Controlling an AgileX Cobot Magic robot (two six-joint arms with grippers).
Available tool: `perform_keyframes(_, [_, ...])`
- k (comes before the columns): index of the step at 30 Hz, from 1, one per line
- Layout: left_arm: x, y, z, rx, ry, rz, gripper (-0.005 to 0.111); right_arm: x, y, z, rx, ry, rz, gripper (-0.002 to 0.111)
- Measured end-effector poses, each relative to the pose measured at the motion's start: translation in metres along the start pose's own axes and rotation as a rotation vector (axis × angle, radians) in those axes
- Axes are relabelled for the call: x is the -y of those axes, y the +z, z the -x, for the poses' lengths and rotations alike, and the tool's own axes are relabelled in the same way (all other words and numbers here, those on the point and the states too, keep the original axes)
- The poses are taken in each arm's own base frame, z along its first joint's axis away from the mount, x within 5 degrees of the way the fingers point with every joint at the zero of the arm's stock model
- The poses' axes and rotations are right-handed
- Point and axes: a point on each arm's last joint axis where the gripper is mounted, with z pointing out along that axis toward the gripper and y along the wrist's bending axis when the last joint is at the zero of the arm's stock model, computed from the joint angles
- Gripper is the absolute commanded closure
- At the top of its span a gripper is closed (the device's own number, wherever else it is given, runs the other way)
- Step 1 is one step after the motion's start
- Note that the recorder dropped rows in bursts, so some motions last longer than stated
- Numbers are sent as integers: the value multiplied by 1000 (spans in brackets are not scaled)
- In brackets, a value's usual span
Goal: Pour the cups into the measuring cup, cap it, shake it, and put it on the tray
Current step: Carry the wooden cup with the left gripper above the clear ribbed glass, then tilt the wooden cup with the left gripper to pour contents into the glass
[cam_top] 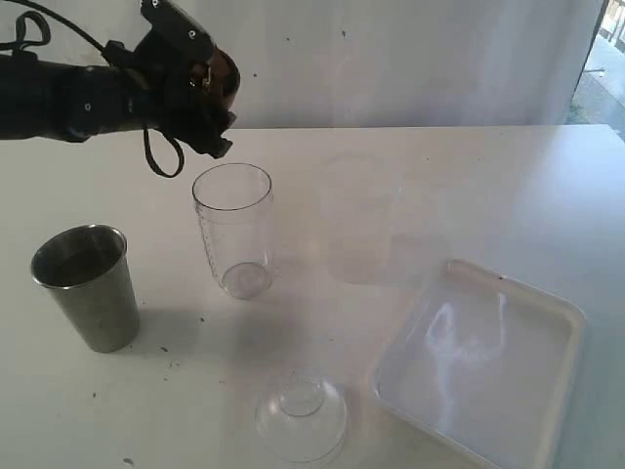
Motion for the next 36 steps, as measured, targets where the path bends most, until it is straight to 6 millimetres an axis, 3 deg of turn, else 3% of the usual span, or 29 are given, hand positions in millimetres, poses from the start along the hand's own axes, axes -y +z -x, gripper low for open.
perform_keyframes(5, [-6,-11,10,19,38,10,107,0,0,0,0,0,0,108])
perform_keyframes(14, [-5,-24,11,-63,173,-50,107,0,0,0,0,0,0,108])
perform_keyframes(36, [-4,-26,9,-85,388,-80,107,0,0,0,0,0,0,108])
